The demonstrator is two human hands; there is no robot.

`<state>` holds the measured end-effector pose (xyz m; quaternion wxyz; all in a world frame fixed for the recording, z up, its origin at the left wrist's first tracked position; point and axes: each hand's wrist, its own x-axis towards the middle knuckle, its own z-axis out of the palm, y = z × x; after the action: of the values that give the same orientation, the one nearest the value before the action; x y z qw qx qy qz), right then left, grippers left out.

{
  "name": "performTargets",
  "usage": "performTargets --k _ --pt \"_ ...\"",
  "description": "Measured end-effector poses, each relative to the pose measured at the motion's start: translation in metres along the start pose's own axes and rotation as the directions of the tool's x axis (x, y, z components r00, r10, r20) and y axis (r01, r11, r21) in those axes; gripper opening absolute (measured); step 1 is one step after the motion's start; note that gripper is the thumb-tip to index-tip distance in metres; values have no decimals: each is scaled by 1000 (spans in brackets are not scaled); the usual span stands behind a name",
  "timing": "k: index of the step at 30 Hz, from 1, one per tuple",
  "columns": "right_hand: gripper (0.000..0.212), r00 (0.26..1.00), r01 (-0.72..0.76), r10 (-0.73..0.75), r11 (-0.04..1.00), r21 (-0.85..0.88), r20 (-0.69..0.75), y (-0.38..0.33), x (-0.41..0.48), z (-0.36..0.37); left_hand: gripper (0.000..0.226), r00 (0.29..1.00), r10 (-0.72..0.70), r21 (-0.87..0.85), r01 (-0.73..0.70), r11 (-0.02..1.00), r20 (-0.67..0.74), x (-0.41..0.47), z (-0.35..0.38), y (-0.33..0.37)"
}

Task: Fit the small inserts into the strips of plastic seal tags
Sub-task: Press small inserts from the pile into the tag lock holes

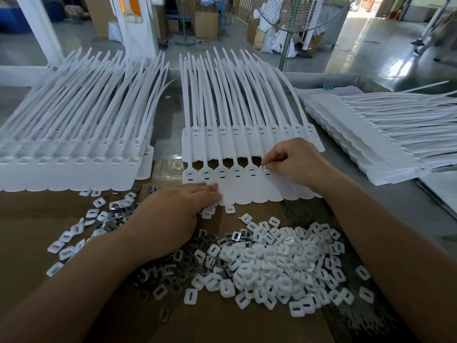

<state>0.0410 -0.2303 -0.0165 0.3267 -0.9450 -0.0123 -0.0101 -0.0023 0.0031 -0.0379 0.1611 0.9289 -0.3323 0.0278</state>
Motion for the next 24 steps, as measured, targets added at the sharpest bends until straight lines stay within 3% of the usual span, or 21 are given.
performTargets --k 4,12,24 --pt "19 1000 -8 8 1000 -14 -10 0 -1 5 60 1000 -10 8 10 1000 -5 -1 0 1" --pt "25 996 -49 57 992 118 -65 3 -3 4 61 1000 -20 -21 20 1000 -3 -1 0 2" --pt "20 974 -221 217 974 55 71 -8 14 -8 62 1000 -5 -20 4 1000 -29 0 -1 3"
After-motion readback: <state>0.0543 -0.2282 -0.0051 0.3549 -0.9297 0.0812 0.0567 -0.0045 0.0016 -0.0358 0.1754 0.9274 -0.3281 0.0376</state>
